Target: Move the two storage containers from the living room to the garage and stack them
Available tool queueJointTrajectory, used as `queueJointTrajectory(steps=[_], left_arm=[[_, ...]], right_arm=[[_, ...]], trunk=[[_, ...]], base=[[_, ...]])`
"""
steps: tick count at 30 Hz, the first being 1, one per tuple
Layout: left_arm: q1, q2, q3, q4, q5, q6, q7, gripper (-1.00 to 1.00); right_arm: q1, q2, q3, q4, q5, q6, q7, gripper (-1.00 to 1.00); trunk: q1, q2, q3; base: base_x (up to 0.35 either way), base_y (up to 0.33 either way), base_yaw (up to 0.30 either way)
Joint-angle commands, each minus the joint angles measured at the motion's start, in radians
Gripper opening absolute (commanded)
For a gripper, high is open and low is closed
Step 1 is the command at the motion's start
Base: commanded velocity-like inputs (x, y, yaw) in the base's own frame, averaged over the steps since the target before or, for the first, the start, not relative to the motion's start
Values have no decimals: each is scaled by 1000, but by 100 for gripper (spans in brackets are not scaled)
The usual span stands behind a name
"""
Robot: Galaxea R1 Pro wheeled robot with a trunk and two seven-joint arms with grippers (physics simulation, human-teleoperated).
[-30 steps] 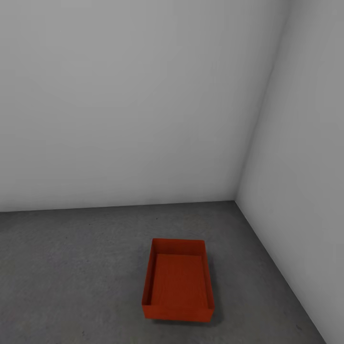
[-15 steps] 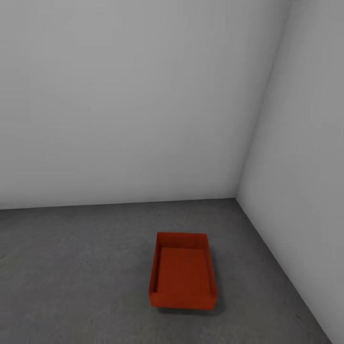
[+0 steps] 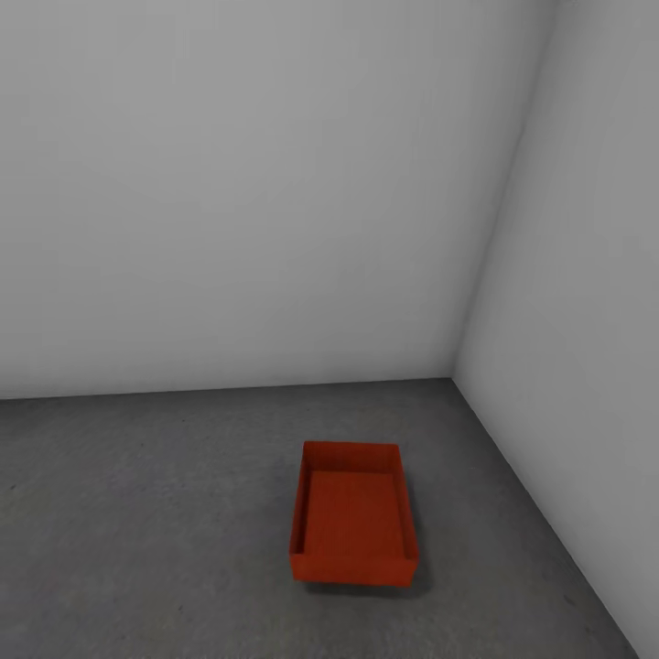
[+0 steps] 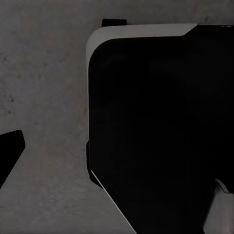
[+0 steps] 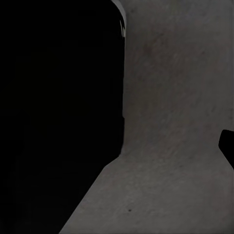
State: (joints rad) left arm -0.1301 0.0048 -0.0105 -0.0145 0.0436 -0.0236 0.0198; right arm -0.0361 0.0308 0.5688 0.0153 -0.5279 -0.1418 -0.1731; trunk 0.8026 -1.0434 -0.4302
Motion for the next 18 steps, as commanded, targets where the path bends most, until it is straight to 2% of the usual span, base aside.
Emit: queueJointTrajectory(steps=[1, 18], left_arm=[[0, 0, -1, 1, 4, -2, 2, 100], [0, 0, -1, 0, 3, -2, 2, 100]], right_arm=[[-1, 1, 8, 2, -9, -4, -2, 100], [-1, 0, 8, 2, -9, -4, -2, 100]], trunk=[[0, -1, -1], [0, -1, -1]], base=[[0, 0, 0], [0, 0, 0]])
